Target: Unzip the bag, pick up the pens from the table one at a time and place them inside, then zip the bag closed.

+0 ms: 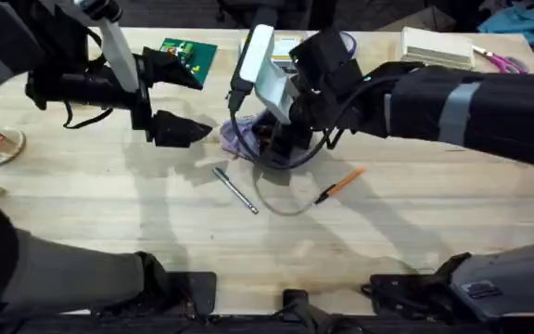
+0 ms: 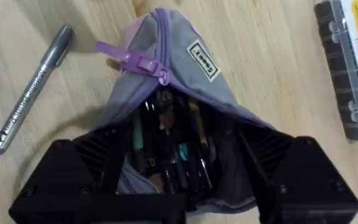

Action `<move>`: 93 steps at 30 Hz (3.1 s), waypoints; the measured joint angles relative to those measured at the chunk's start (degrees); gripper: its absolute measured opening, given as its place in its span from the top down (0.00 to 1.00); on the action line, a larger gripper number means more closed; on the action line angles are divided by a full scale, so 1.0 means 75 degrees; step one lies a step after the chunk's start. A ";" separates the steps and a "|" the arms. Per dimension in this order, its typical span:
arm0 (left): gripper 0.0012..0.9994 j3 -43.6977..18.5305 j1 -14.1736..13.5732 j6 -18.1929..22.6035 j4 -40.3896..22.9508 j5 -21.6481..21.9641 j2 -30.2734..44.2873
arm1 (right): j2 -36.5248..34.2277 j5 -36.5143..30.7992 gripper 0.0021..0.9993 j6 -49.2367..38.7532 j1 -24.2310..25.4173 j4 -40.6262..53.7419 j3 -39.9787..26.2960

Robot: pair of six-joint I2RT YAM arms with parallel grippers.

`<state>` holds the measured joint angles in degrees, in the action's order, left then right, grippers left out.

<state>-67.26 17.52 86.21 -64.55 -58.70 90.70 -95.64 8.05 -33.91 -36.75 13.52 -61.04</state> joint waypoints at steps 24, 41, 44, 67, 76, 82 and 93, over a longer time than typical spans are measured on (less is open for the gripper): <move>0.01 0.0000 0.0000 0.0000 0.0122 0.0000 0.0000 | 0.1976 -0.0215 0.00 0.1153 0.0003 0.0415 0.0000; 0.01 0.0000 0.0000 0.0000 0.0122 0.0000 0.0000 | 0.5713 -0.3528 0.00 0.7193 -0.0012 0.3322 0.0000; 0.01 0.0000 0.0000 0.0000 0.0122 0.0000 -0.0001 | 0.5926 -0.3858 0.00 0.8273 -0.0012 0.4101 0.0000; 0.01 0.0000 0.0000 0.0000 0.0125 0.0000 -0.0001 | 0.4857 -0.4465 0.00 1.3542 -0.0012 0.6708 0.0000; 0.01 0.0000 0.0000 0.0000 0.0122 0.0000 -0.0003 | 0.3412 -0.4096 0.00 1.4360 -0.0012 0.6433 0.0000; 0.01 0.0000 0.0000 0.0000 0.0125 0.0000 0.0000 | 0.2714 -0.4089 0.00 1.4645 -0.0012 0.6285 0.0000; 0.01 0.0000 0.0000 0.0000 0.0125 0.0000 0.0000 | 0.1743 -0.4089 0.00 1.4840 -0.0012 0.5567 0.0014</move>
<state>-67.26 17.52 86.21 -63.61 -58.70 90.70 -82.56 -22.61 77.39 -36.84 55.27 -60.93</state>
